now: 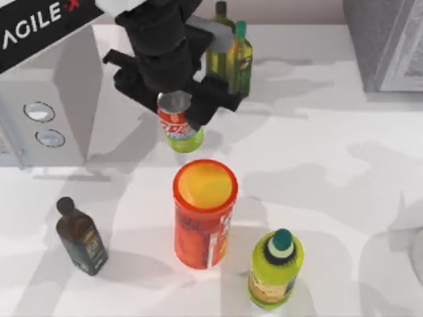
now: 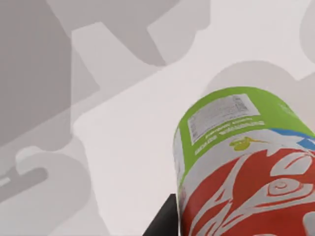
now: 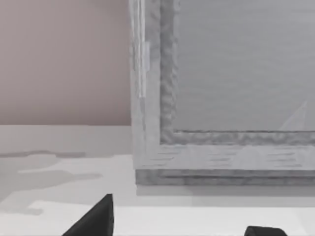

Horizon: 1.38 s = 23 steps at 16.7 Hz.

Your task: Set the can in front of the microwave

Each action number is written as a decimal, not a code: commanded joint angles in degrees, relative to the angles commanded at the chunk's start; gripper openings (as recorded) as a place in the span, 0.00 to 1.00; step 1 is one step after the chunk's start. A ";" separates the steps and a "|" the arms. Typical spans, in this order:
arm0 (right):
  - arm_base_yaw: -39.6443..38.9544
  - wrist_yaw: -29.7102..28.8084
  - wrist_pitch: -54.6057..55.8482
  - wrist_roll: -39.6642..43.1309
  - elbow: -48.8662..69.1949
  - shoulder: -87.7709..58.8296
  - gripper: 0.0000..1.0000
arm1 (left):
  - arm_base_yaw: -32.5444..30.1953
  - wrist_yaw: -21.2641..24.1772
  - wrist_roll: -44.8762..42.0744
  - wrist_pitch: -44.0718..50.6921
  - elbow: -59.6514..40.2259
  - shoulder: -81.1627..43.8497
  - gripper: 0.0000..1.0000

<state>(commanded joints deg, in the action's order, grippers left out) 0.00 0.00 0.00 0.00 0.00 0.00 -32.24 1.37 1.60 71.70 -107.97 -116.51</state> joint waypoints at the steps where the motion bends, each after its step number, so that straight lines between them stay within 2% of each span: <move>1: 0.00 0.00 0.00 0.00 0.00 0.00 1.00 | 2.67 0.24 -0.13 -1.19 4.32 3.85 0.00; 8: 0.00 0.00 0.00 0.00 0.00 0.00 1.00 | 22.33 -0.13 -1.64 -6.96 34.01 29.42 0.00; 12: 0.00 0.00 0.00 0.00 0.00 0.00 1.00 | 30.88 -1.22 -3.01 -7.71 46.57 37.48 0.00; 16: 0.00 0.00 0.00 0.00 0.00 0.00 1.00 | 33.75 -1.42 -4.09 -7.16 54.45 38.43 0.00; 23: 0.00 0.00 0.00 0.00 0.00 0.00 1.00 | 33.68 -1.44 -4.24 -7.59 55.36 38.15 0.00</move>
<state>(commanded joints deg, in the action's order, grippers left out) 0.00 0.00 0.00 0.00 0.00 0.00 1.44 -0.07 -2.63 64.11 -52.60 -78.36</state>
